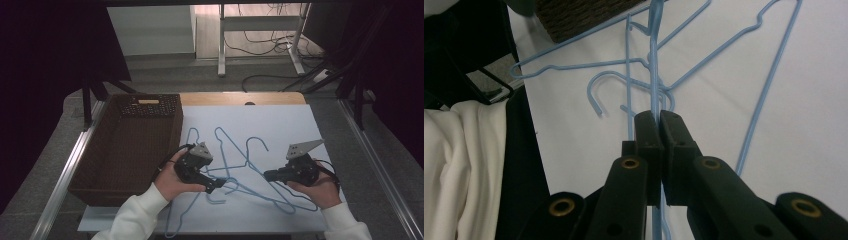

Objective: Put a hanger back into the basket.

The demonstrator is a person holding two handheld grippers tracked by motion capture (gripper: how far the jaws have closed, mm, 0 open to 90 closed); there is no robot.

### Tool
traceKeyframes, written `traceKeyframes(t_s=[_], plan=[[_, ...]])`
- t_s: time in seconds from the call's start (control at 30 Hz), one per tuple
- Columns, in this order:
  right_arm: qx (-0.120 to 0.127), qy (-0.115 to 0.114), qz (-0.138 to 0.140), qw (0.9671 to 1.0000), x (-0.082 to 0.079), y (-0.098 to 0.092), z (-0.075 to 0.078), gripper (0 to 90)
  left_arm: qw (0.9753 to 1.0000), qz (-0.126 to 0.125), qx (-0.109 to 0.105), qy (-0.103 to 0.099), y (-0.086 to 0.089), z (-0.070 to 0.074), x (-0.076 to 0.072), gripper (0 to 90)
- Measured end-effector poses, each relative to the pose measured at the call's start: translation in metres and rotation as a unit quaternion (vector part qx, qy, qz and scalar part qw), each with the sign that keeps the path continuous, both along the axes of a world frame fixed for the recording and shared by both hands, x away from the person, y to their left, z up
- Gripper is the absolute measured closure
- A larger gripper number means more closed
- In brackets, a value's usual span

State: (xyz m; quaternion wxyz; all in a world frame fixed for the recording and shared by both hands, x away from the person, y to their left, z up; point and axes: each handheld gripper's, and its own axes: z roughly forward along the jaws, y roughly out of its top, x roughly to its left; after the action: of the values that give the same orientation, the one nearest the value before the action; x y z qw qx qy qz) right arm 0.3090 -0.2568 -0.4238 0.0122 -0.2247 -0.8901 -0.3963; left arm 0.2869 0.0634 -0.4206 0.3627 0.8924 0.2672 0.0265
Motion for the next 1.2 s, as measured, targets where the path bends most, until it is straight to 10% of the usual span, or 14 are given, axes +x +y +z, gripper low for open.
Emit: traceKeyframes(t_s=[0.57, 1.2], plan=[[0.006, 0.009, 0.01, 0.9999, 0.001, -0.001, -0.002, 87.5, 0.9995, -0.018, 0.019, -0.02, -0.032, -0.024, 0.016, 30.0], [0.004, -0.002, -0.011, 0.9999, 0.007, -0.006, -0.012, 87.2, 0.9941, 0.001, 0.061, -0.09, -0.045, -0.04, 0.024, 74.7]])
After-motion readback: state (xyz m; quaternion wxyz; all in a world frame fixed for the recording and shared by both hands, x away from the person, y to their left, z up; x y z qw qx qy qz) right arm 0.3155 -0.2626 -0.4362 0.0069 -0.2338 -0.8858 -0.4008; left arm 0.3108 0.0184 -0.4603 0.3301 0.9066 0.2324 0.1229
